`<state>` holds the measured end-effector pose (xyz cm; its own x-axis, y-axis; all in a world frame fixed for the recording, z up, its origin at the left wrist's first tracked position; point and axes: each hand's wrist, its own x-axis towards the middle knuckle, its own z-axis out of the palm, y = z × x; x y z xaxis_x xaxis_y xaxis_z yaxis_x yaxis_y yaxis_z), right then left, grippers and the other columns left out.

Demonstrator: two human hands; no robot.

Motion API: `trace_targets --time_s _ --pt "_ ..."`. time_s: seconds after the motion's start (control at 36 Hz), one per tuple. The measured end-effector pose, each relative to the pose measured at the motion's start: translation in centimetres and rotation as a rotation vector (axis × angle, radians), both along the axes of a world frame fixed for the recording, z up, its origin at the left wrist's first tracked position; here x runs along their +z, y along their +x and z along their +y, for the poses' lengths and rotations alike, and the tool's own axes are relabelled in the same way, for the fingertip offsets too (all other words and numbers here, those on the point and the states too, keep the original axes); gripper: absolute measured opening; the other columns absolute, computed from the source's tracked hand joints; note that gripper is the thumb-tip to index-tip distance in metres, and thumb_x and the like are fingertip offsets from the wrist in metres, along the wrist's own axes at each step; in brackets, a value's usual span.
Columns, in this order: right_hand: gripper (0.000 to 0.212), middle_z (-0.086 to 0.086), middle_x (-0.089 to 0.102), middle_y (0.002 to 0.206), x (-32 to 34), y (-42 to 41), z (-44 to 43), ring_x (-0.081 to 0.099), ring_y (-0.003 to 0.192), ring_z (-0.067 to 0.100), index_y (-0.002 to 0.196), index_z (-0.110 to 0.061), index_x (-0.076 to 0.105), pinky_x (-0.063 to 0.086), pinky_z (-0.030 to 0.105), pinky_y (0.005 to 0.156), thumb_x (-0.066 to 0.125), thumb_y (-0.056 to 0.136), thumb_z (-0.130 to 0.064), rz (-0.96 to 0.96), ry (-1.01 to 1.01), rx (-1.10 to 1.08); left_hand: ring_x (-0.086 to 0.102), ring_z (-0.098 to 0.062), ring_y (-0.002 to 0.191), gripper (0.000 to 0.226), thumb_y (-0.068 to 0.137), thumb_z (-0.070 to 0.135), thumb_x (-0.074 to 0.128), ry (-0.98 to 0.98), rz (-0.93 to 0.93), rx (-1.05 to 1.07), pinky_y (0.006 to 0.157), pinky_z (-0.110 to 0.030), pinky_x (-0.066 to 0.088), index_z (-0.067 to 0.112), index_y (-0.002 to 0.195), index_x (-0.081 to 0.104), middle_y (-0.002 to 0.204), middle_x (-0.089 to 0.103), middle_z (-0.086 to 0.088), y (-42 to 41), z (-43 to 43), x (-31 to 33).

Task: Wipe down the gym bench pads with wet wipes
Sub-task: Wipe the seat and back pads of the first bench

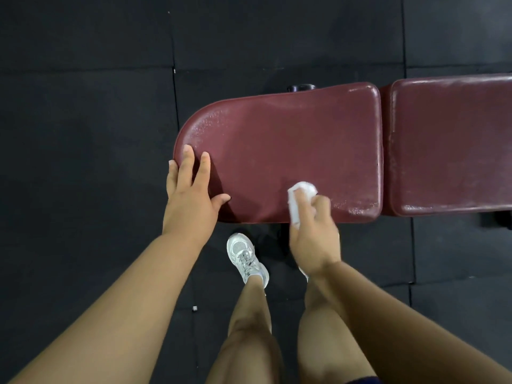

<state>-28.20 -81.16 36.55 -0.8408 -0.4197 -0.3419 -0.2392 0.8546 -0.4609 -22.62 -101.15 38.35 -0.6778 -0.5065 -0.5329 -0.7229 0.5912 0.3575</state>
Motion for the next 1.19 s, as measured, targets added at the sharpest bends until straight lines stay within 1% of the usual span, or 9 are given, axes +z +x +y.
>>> trace_targets --time_s 0.14,0.22,0.39,0.53,0.64,0.83,1.0,1.08,1.19 --pt "0.046 0.002 0.046 0.121 -0.4 -0.5 2.6 0.053 0.098 0.029 0.134 -0.035 0.037 0.038 0.03 0.073 0.047 0.093 -0.016 0.024 0.094 0.265 -0.011 -0.023 0.145 0.08 0.091 0.04 0.056 -0.013 -0.009 -0.01 0.114 -0.036 0.021 0.03 0.151 0.005 0.157 -0.014 0.01 0.0 0.0 0.1" --pt "0.037 -0.009 0.038 0.1 -0.3 -2.1 5.0 0.047 0.078 0.024 0.126 -0.032 0.048 0.036 0.029 0.066 0.049 0.092 -0.018 0.075 0.061 -0.036 -0.011 -0.024 0.145 0.078 0.091 0.038 0.056 -0.014 -0.015 -0.005 0.112 -0.038 0.026 0.03 0.151 0.007 0.158 -0.013 0.01 0.0 0.1 0.2" --pt "0.045 0.007 0.037 0.119 -0.6 0.0 1.5 0.05 0.082 0.03 0.136 -0.022 0.037 0.035 0.03 0.07 0.045 0.093 -0.012 0.081 0.107 -0.306 -0.01 -0.025 0.145 0.077 0.091 0.036 0.057 -0.015 -0.037 0.008 0.109 -0.04 0.031 0.03 0.151 0.009 0.157 -0.013 0.011 -0.3 0.2 0.2" --pt "0.052 0.01 0.048 0.099 0.0 1.6 -3.4 0.047 0.068 0.027 0.127 -0.017 0.053 0.038 0.03 0.053 0.048 0.077 -0.002 -0.012 -0.057 0.226 -0.007 -0.024 0.146 0.077 0.09 0.04 0.058 -0.023 -0.034 -0.006 0.111 -0.036 0.028 0.031 0.151 0.011 0.158 -0.01 0.013 -0.2 -0.2 0.4" --pt "0.056 0.015 0.054 0.085 0.4 -4.0 -5.1 0.052 0.055 0.031 0.115 -0.011 0.064 0.031 0.027 0.043 0.062 0.061 -0.001 0.181 -0.069 0.553 0.008 -0.023 0.145 0.071 0.089 0.043 0.059 -0.05 -0.029 -0.047 0.11 -0.037 0.029 0.033 0.149 0.021 0.158 0.002 0.014 -0.2 -1.3 0.8" --pt "0.039 0.012 0.039 0.121 0.5 -13.7 -8.9 0.052 0.081 0.032 0.132 -0.022 0.044 0.036 0.03 0.067 0.043 0.094 -0.012 0.204 0.09 -0.109 0.039 -0.012 0.131 0.057 0.09 0.027 0.062 -0.029 0.094 0.029 0.104 -0.035 0.04 0.029 0.142 0.04 0.151 0.026 0.017 0.0 -3.1 0.9" --pt "0.053 0.02 0.051 0.094 0.2 -5.6 -10.2 0.054 0.057 0.035 0.116 -0.007 0.061 0.043 0.034 0.045 0.068 0.064 0.002 0.168 -0.124 0.664 0.028 -0.014 0.136 0.07 0.088 0.026 0.064 -0.004 0.115 0.224 0.108 -0.031 0.031 0.017 0.147 0.028 0.15 0.022 0.006 0.5 -2.6 0.2" --pt "0.05 0.011 0.049 0.088 0.4 -5.9 -9.2 0.051 0.055 0.03 0.118 -0.009 0.062 0.035 0.03 0.046 0.057 0.068 -0.008 0.161 -0.149 1.085 0.032 -0.016 0.134 0.068 0.089 0.025 0.063 0.025 0.115 0.243 0.109 -0.033 0.033 0.016 0.147 0.029 0.149 0.026 0.006 0.9 -2.7 0.2" --pt "0.038 0.013 0.049 0.102 0.2 -11.9 -10.9 0.055 0.077 0.035 0.129 -0.014 0.052 0.039 0.032 0.061 0.044 0.092 -0.014 0.282 0.024 0.695 0.051 -0.021 0.116 0.064 0.087 0.023 0.066 0.044 0.104 0.284 0.101 -0.037 0.043 0.016 0.143 0.037 0.138 0.036 0.004 1.3 -3.0 0.3"
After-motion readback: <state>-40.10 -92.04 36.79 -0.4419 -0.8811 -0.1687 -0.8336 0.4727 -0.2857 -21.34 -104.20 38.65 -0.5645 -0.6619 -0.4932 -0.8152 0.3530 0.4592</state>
